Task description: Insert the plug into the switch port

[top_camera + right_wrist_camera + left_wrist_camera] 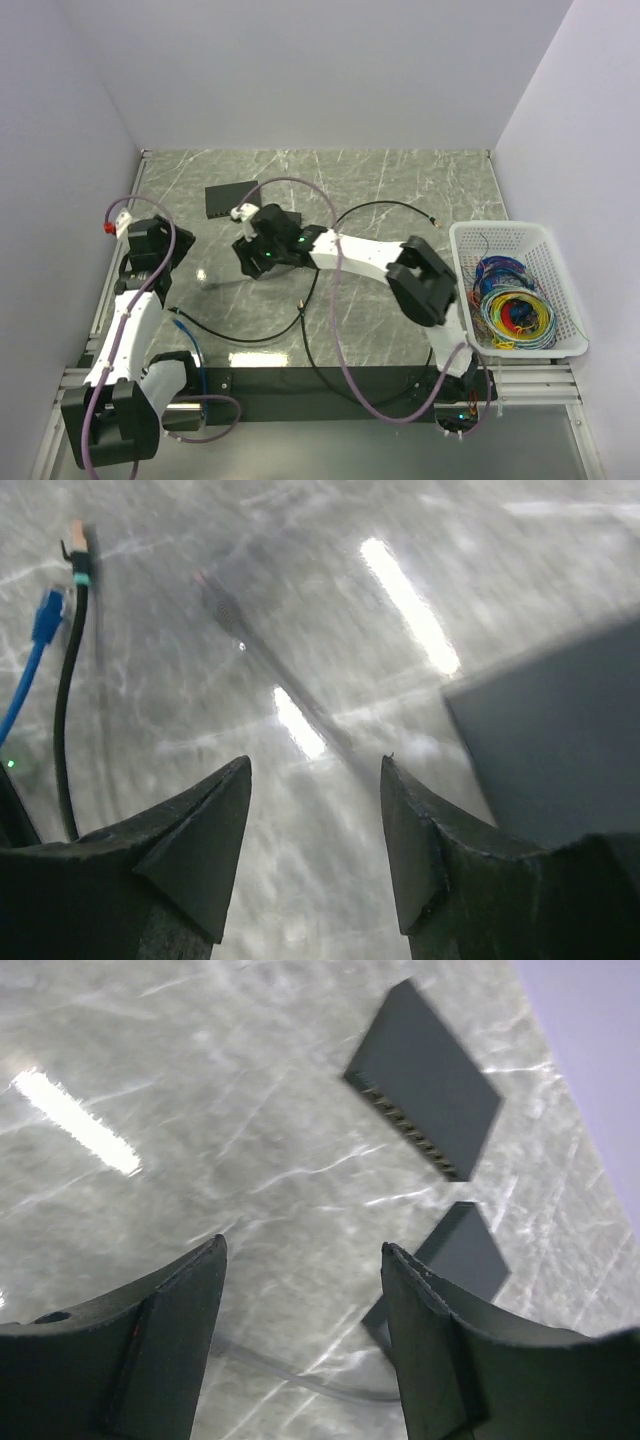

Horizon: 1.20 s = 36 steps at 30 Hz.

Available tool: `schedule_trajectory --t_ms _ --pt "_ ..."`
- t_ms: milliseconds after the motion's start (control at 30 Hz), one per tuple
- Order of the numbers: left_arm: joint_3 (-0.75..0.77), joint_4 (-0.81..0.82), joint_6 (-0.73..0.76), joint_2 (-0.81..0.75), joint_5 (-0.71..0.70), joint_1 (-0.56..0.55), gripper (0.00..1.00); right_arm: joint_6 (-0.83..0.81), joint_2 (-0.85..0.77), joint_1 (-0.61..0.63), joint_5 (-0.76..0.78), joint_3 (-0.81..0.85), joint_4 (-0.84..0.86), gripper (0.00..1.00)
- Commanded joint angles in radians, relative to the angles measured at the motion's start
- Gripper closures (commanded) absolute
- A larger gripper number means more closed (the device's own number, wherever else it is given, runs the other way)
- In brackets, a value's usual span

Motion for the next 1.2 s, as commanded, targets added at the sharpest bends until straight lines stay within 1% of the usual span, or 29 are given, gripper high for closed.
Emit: schedule_trajectory --t_ms 0,33,67,167,233,333,600,733,800,833,867,933,967,1033,1067,1167 --pt "-0.038 0.004 -0.019 0.002 0.101 0.044 0.32 -0.064 0.094 0.026 -0.090 0.166 -0.077 0.38" --pt "-0.044 0.009 -0.017 0.005 0.106 0.045 0.32 -0.068 0.143 0.038 -0.096 0.197 -0.094 0.37" --pt "-0.050 0.013 -0.016 0.006 0.111 0.050 0.32 -0.077 0.165 0.043 -0.102 0.257 -0.111 0.37" --pt "-0.053 0.024 -0.007 0.006 0.114 0.053 0.32 -0.084 0.246 0.064 -0.087 0.358 -0.168 0.36" --pt "-0.052 0.029 -0.005 0.006 0.131 0.056 0.32 -0.082 0.297 0.073 -0.096 0.415 -0.197 0.36" --pt "-0.052 0.033 0.000 0.008 0.135 0.056 0.32 -0.082 0.341 0.082 -0.094 0.458 -0.220 0.35" --pt "-0.070 0.046 0.003 0.003 0.137 0.059 0.32 -0.105 0.392 0.115 0.014 0.477 -0.256 0.35" --pt "-0.072 0.049 0.004 -0.003 0.135 0.059 0.33 -0.108 0.377 0.118 0.062 0.435 -0.225 0.35" --pt "-0.070 0.044 0.006 -0.004 0.129 0.062 0.33 -0.110 0.383 0.118 0.071 0.440 -0.234 0.37" --pt "-0.067 0.041 0.006 -0.006 0.125 0.061 0.33 -0.114 0.392 0.119 0.076 0.446 -0.239 0.39" --pt "-0.066 0.040 0.006 -0.009 0.126 0.064 0.33 -0.117 0.395 0.121 0.082 0.446 -0.242 0.49" --pt "-0.064 0.043 0.006 -0.011 0.126 0.065 0.32 -0.117 0.392 0.125 0.087 0.414 -0.237 0.62" --pt "-0.064 0.044 0.006 -0.011 0.126 0.067 0.32 -0.119 0.386 0.125 0.088 0.392 -0.227 0.74" --pt "-0.066 0.053 0.007 -0.003 0.140 0.071 0.33 -0.116 0.351 0.125 0.087 0.316 -0.188 0.84" --pt "-0.066 0.056 0.009 0.002 0.146 0.071 0.33 -0.148 0.337 0.124 0.084 0.290 -0.176 0.92" --pt "-0.069 0.088 0.015 0.006 0.192 0.070 0.35 -0.153 0.250 0.118 0.087 0.179 -0.107 1.00"
